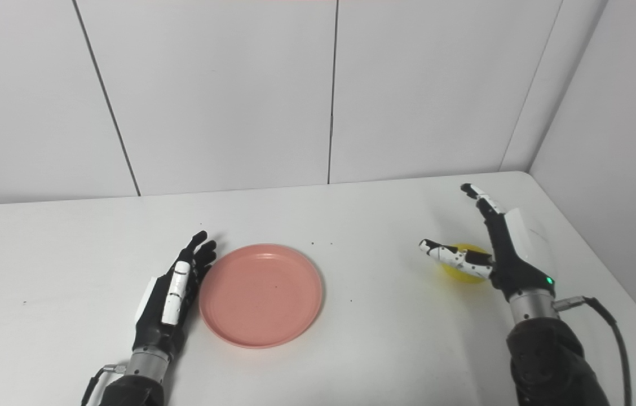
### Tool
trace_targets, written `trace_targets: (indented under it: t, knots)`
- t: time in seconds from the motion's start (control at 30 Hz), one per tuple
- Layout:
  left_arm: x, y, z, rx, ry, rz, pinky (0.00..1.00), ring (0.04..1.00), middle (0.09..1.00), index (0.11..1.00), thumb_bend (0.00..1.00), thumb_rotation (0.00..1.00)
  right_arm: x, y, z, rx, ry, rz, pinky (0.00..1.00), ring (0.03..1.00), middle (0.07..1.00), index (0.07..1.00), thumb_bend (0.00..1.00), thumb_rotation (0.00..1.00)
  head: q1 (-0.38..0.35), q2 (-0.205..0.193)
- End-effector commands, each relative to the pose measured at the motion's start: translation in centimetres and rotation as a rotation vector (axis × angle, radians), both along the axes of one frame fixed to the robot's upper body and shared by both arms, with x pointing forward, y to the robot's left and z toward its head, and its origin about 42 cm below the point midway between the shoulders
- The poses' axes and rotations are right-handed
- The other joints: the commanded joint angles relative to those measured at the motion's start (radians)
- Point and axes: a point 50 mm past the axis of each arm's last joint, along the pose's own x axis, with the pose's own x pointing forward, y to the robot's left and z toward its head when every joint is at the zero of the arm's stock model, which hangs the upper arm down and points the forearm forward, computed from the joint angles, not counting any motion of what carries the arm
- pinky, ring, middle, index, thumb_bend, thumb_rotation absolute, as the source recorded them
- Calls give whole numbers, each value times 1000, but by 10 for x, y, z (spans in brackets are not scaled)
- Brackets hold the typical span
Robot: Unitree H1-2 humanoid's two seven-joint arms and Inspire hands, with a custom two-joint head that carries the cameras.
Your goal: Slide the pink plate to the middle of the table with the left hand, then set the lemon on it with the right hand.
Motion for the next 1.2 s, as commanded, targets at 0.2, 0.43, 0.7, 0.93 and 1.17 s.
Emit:
trace_targets:
  t: [0.2, 0.43, 0.7, 0.93, 1.17]
  knots:
    - [6, 16, 10, 17, -66, 53, 869, 877, 870, 859, 563, 1000, 7, -9, 19, -7, 41, -32, 597, 744, 917, 886, 1000, 302, -62, 16]
    - [8, 22, 7, 8, -70, 65, 855, 867, 865, 855, 567, 1000, 19, -14, 21, -34, 136, -35, 769, 874, 923, 904, 1000, 279, -76, 24]
    - [9, 24, 9, -42, -61, 65, 873, 875, 870, 856, 588, 1000, 34, -19, 18, -25, 169, -43, 838, 916, 920, 905, 1000, 247, -87, 32]
    - [9, 25, 10, -69, -57, 54, 888, 882, 874, 860, 583, 1000, 40, -19, 21, -67, 193, -31, 846, 921, 924, 912, 1000, 266, -95, 34]
    - [9, 25, 10, -93, -51, 46, 891, 884, 877, 863, 596, 1000, 42, -19, 19, -80, 239, -22, 817, 905, 916, 901, 1000, 234, -95, 37]
